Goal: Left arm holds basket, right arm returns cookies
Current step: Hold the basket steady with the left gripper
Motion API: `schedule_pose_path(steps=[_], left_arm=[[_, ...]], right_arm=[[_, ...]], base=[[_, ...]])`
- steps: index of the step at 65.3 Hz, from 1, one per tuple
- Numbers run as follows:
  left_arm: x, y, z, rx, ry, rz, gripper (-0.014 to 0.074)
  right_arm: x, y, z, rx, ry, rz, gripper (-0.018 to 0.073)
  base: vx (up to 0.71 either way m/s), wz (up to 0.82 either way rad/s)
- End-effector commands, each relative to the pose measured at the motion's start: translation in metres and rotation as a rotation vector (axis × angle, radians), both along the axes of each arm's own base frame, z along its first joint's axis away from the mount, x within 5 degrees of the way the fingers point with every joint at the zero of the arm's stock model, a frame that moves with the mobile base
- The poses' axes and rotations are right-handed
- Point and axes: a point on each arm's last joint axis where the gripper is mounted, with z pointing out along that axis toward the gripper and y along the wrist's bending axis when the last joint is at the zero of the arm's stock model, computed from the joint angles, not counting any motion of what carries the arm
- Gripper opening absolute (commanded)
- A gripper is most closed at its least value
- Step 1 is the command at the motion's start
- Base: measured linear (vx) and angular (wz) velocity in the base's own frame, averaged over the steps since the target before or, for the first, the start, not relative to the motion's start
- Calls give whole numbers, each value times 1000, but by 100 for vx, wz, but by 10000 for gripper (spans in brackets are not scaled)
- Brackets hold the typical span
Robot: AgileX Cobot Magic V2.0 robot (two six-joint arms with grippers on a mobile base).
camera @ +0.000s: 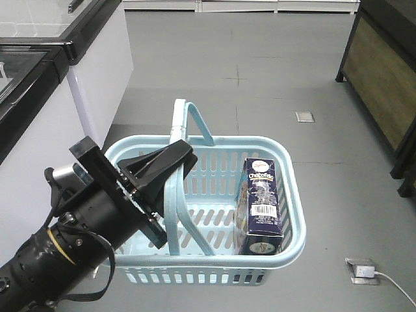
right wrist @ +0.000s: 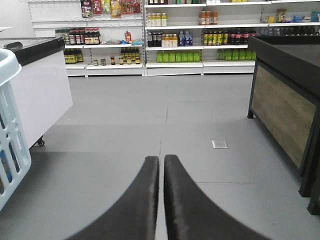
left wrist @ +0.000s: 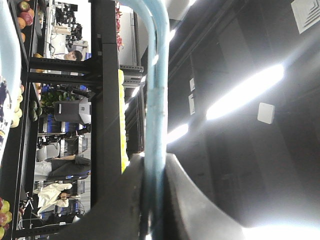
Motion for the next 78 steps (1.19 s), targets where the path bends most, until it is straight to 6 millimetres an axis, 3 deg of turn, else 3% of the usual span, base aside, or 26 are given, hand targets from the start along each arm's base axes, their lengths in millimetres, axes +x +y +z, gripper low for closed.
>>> schedule_pose_path(steps=[1,78], left_arm=[[-6,4,30,-152,-148,-7,-3],[-6,4,30,-152,-149,-8,-3]], right_arm=[[0,0,1,-12,-67,-2,-6],[0,0,1,-12,-67,-2,-6]], base=[[0,0],[2,0]])
